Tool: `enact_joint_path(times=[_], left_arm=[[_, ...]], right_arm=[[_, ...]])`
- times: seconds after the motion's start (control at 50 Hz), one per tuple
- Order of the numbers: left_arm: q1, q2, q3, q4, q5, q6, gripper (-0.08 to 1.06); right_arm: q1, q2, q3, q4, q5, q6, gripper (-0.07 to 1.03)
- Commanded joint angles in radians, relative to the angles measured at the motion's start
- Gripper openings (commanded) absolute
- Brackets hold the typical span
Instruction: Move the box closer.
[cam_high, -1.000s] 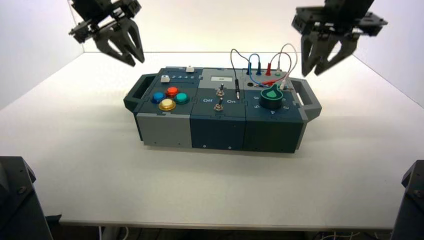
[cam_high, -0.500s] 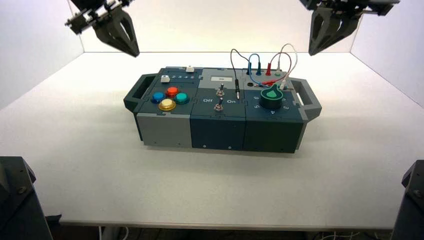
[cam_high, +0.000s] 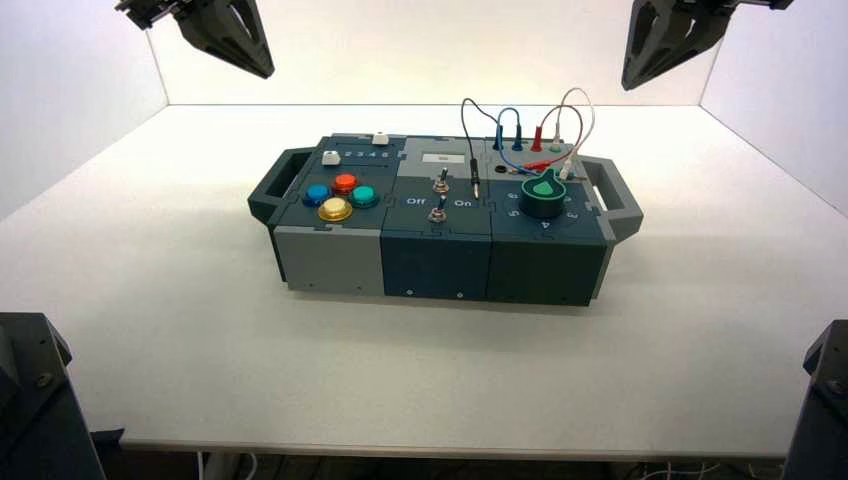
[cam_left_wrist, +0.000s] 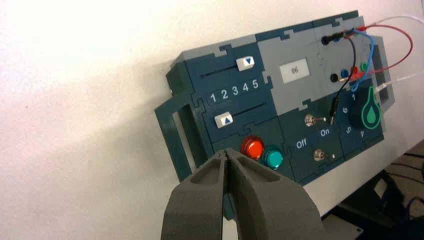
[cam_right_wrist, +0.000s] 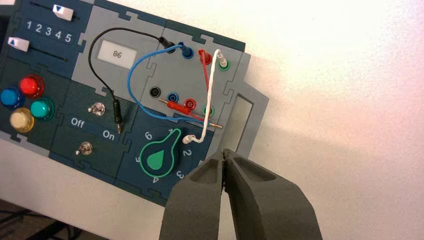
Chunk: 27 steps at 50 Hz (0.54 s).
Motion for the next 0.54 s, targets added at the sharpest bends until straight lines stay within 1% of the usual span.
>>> enact_joint_path(times=[0.02, 0.14, 0.38, 0.54], left_arm=[[0.008, -0.009, -0.021, -0.003, 0.012, 0.006, -0.03], [0.008, -0.002, -0.029, -0.005, 0.026, 0.006, -0.03], [0.008, 0.023, -0.041, -0.005, 0.066, 0.003, -0.03], [0.008, 0.044, -0.061, -0.009, 0.083, 0.003, -0.03]], right_arm=[[0.0, -0.028, -0.002, -0.002, -0.011, -0.005, -0.02], [0.0, -0.037, 0.011, -0.002, -0.012, -0.012, -0.02], [0.002, -0.066, 0.038, -0.002, -0.012, -0.012, -0.02], [0.0, -0.083, 0.049, -0.002, -0.023, -0.012, -0.02]])
